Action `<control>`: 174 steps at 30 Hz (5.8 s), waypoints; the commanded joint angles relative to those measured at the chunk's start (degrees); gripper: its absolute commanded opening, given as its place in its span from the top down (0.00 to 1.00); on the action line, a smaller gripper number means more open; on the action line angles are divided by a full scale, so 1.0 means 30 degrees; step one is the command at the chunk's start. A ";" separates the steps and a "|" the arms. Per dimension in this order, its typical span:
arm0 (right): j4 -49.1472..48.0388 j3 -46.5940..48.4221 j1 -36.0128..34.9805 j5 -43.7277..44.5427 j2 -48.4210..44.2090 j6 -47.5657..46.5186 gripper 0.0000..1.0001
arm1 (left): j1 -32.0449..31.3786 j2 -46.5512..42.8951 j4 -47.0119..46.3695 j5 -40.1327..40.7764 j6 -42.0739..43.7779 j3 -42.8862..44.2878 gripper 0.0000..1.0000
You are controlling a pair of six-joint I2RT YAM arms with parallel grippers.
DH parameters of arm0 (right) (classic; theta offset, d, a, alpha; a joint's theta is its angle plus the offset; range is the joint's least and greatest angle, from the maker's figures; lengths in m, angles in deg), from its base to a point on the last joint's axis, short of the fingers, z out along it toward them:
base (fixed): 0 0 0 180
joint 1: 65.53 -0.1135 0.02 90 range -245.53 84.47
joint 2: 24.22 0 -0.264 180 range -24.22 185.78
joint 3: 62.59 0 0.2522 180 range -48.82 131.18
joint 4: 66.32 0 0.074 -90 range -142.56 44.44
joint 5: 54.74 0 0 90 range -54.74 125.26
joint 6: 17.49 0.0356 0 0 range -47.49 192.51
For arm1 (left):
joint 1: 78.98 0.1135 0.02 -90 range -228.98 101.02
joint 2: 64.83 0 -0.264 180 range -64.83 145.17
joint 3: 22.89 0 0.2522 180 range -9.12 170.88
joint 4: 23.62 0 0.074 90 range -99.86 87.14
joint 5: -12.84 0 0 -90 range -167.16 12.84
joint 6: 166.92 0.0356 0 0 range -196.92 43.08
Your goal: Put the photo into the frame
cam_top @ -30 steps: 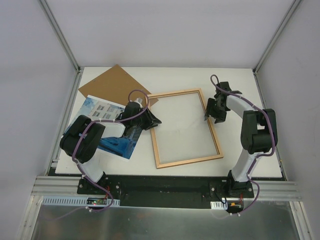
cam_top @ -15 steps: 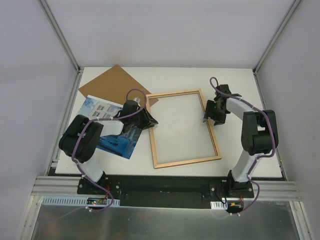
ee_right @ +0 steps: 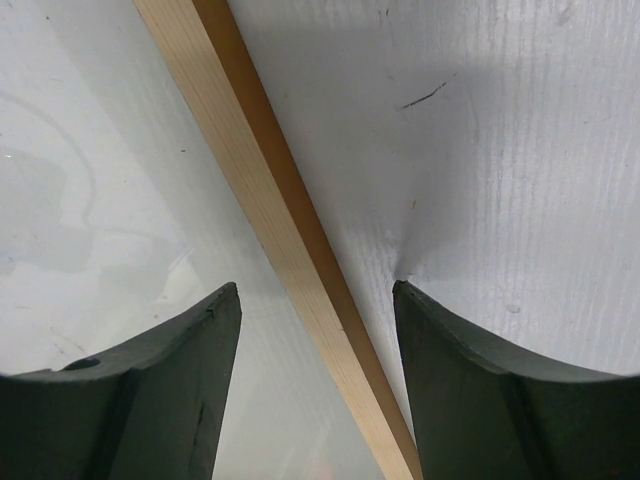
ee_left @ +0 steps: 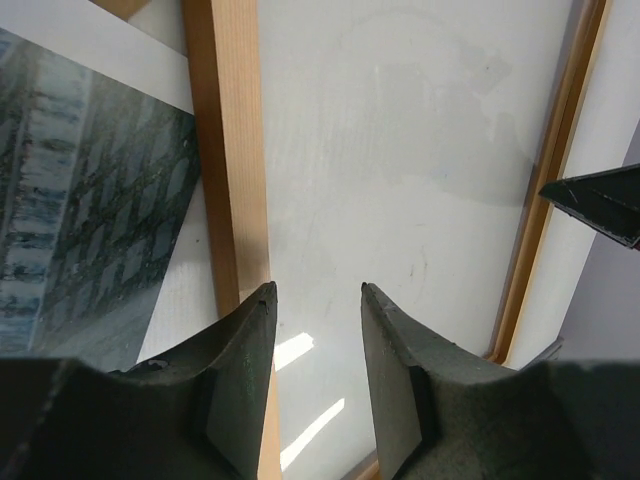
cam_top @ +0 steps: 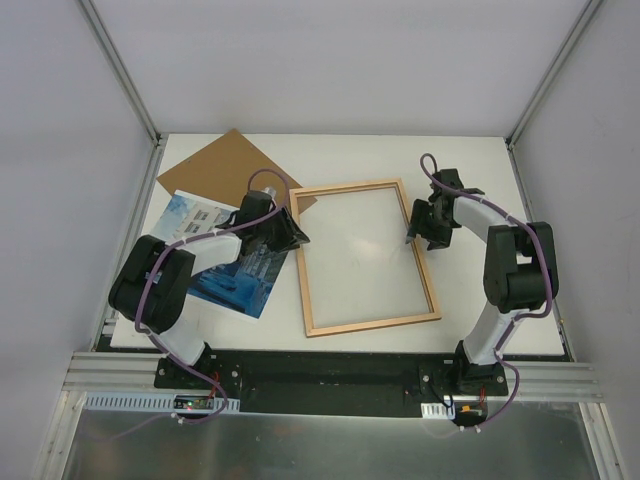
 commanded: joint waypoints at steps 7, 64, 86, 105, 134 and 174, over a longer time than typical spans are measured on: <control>-0.0378 -0.0301 -0.0047 -0.0298 -0.1213 0.0216 0.35 | 0.0678 -0.1310 0.1846 0.0908 0.1023 0.0597 0.62; 0.1466 1.3290 -0.0428 0.2602 0.8014 0.0509 0.26 | -0.2924 -0.5178 0.7327 0.5597 0.1053 -0.3181 0.67; 0.2228 1.3733 -0.1073 0.4300 0.8748 0.0538 0.27 | -0.3159 -0.3684 0.7356 0.5714 0.1492 -0.2625 0.70; 0.1201 1.3669 -0.0838 0.4124 0.7428 0.1212 0.25 | -0.3159 -0.4006 0.8235 0.5685 0.2429 -0.1747 0.68; -0.0173 0.3450 0.1211 0.3980 -0.2443 0.1153 0.27 | -0.3276 0.4106 0.9317 0.5069 0.4567 0.7653 0.70; -0.4652 0.6810 -0.6782 -0.5567 0.1942 0.2733 0.27 | 0.1408 -0.7339 1.3184 0.9199 -0.0325 0.1541 0.56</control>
